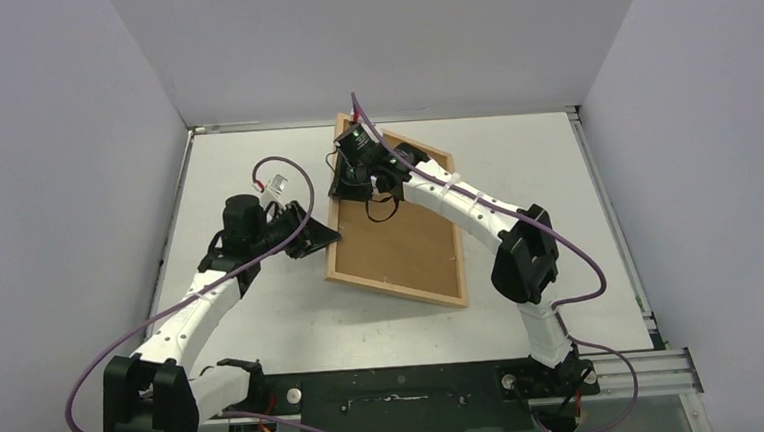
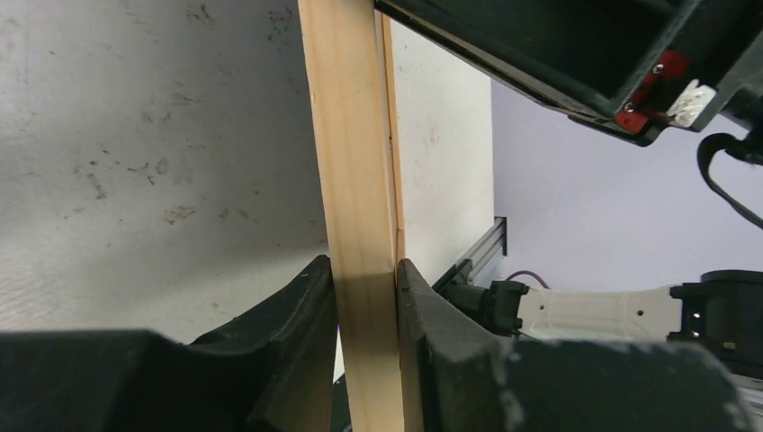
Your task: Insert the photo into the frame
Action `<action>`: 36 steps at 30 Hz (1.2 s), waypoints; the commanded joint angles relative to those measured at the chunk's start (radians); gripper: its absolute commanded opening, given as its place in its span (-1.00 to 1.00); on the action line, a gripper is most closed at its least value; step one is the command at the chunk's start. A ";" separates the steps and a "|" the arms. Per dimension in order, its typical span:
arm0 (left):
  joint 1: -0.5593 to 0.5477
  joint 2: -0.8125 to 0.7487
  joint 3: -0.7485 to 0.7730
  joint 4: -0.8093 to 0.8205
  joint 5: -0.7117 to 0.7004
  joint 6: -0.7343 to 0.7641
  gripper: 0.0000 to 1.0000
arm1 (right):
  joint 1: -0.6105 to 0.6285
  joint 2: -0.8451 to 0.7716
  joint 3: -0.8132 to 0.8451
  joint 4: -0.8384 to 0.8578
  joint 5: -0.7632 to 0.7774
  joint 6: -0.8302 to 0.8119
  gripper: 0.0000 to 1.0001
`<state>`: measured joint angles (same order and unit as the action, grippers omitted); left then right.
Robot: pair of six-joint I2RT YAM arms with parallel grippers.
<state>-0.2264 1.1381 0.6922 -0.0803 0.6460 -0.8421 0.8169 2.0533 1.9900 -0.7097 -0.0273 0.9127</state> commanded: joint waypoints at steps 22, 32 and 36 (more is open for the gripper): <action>-0.031 0.051 0.593 -0.441 -0.179 0.469 -1.00 | -0.008 -0.045 0.293 -0.274 0.303 -0.169 0.28; -0.100 0.064 0.783 -0.586 -0.286 0.731 -1.00 | -0.085 -0.210 0.236 -0.187 0.189 -0.018 0.42; -0.153 0.037 0.777 -0.560 -0.312 0.801 -1.00 | -0.101 -0.262 0.191 -0.211 0.224 0.035 0.42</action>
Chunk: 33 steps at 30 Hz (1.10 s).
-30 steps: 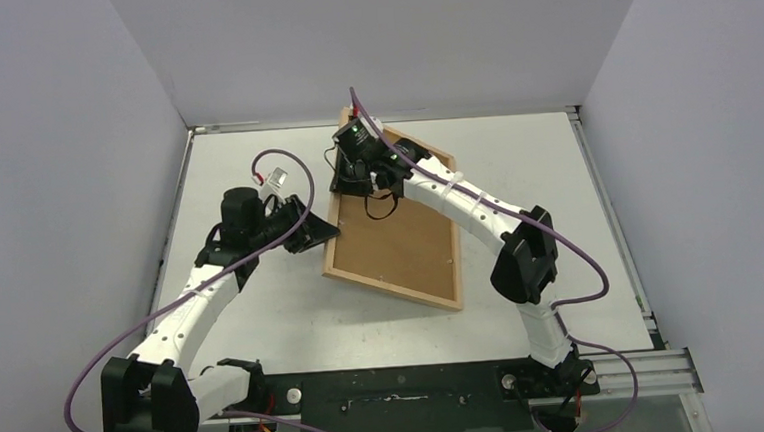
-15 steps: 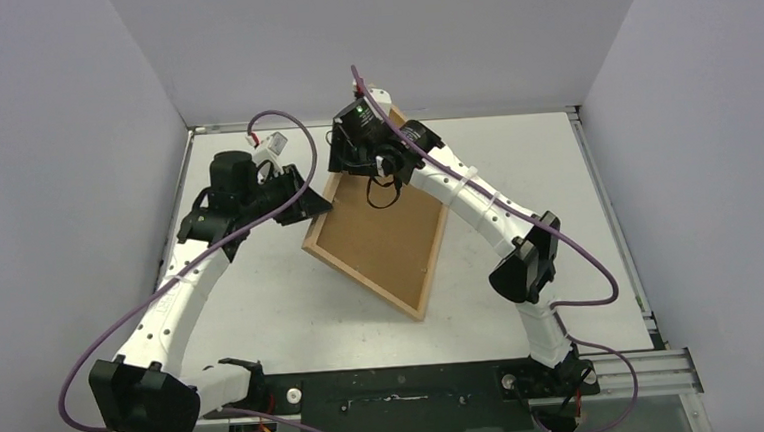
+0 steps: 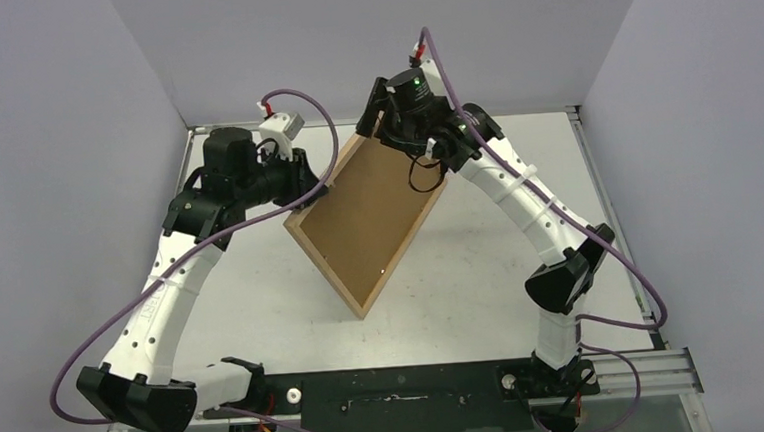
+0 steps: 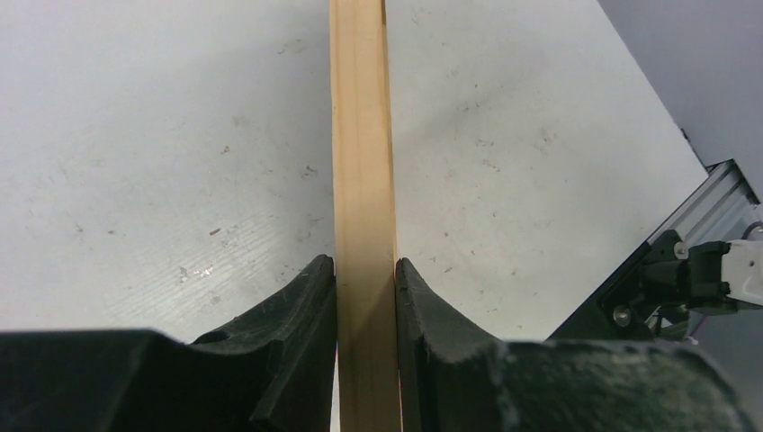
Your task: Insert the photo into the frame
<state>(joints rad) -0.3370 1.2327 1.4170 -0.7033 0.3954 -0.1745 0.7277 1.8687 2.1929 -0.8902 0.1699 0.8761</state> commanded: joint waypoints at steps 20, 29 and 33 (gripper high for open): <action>-0.421 -0.148 -0.082 0.221 -0.410 0.320 -1.00 | -0.035 -0.224 -0.061 -0.370 -0.028 0.357 0.49; -0.541 -0.162 -0.146 0.258 -0.500 0.350 -1.00 | -0.068 -0.179 -0.012 -0.565 -0.032 0.342 0.46; -0.558 -0.163 -0.163 0.269 -0.516 0.351 -1.00 | -0.076 -0.208 -0.063 -0.567 0.015 0.355 0.42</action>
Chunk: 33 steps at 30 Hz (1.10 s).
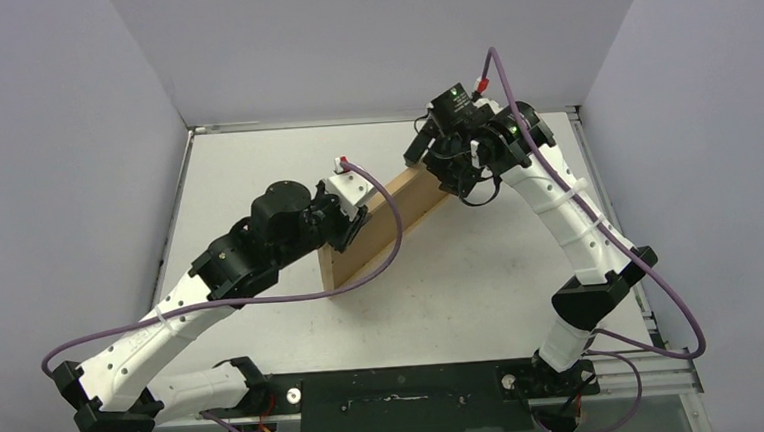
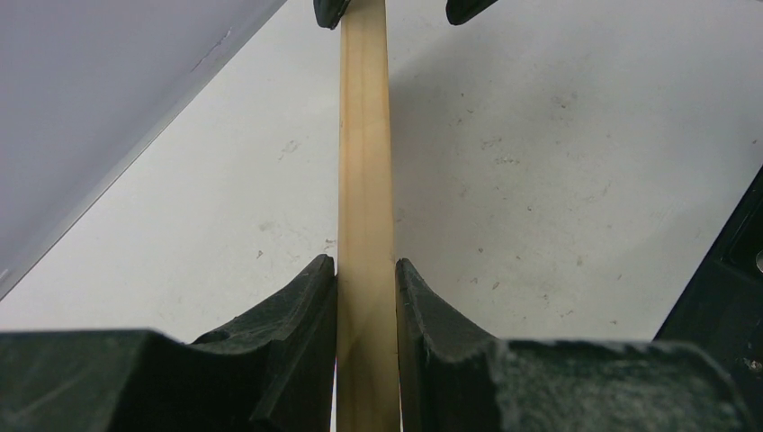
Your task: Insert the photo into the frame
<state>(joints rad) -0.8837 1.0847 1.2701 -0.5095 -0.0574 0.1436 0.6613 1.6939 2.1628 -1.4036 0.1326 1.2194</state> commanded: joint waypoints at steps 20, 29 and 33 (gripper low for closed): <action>-0.023 -0.026 -0.045 0.081 -0.059 -0.008 -0.26 | -0.061 -0.054 -0.168 0.094 0.010 -0.011 -0.71; -0.021 -0.052 -0.014 0.138 0.039 -0.180 0.29 | -0.222 -0.042 -0.269 0.280 -0.165 -0.271 -1.00; -0.021 -0.054 -0.036 0.226 0.021 -0.285 0.32 | -0.310 -0.062 -0.389 0.457 -0.321 -0.375 -1.00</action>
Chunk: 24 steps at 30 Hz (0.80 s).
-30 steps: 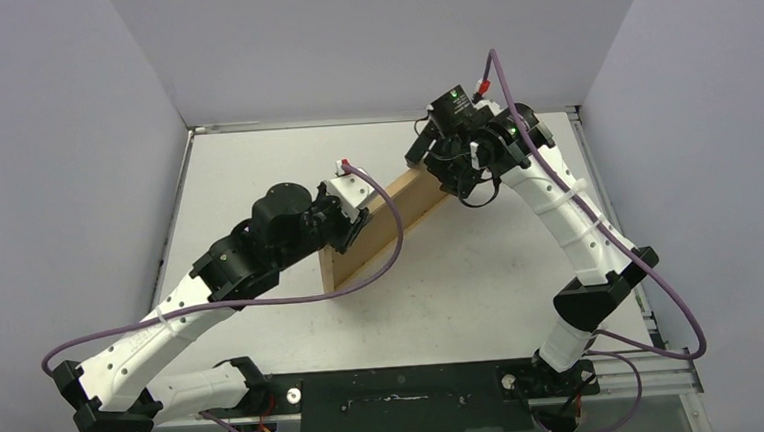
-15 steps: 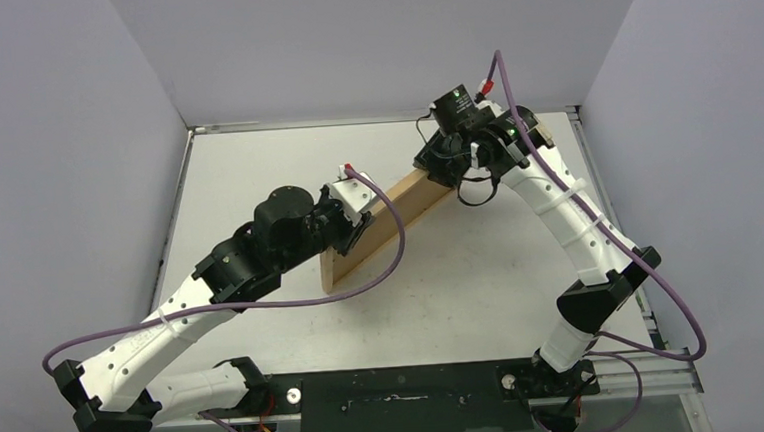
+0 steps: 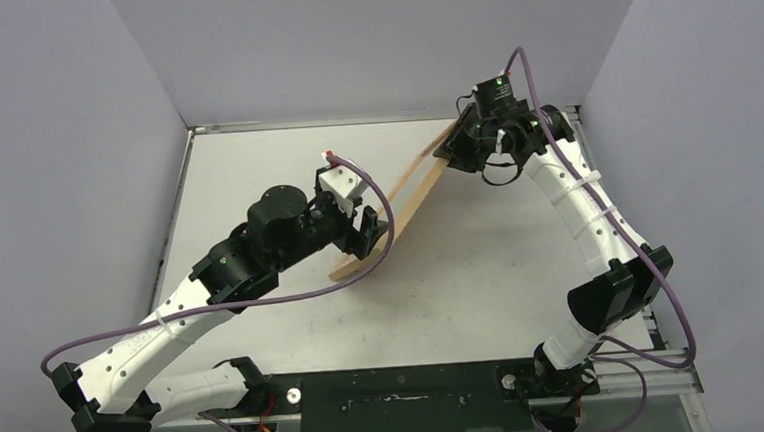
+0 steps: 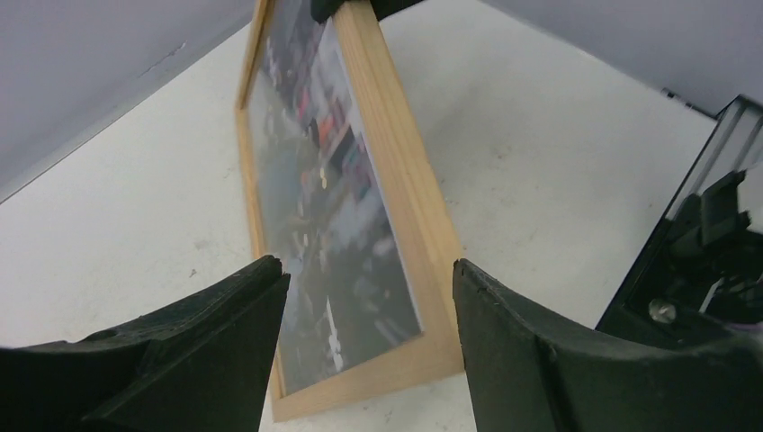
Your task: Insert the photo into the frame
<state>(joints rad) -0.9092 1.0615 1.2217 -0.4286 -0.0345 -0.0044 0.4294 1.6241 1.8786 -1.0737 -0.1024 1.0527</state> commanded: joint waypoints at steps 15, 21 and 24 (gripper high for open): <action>0.437 0.164 -0.022 -0.033 0.192 -0.511 0.39 | -0.200 0.080 -0.454 0.613 -0.498 -0.460 -0.87; 0.686 0.324 -0.081 -0.087 0.335 -0.490 0.39 | -0.213 0.184 -0.488 0.797 -0.587 -0.461 -0.87; 0.766 0.393 -0.109 -0.088 0.365 -0.477 0.39 | -0.213 0.232 -0.491 0.820 -0.615 -0.478 -0.85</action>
<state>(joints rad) -0.2184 1.3956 1.1374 -0.4858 0.2180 -0.4789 0.2146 1.8198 1.3945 -0.3969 -0.6773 0.6647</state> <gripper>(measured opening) 0.697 0.293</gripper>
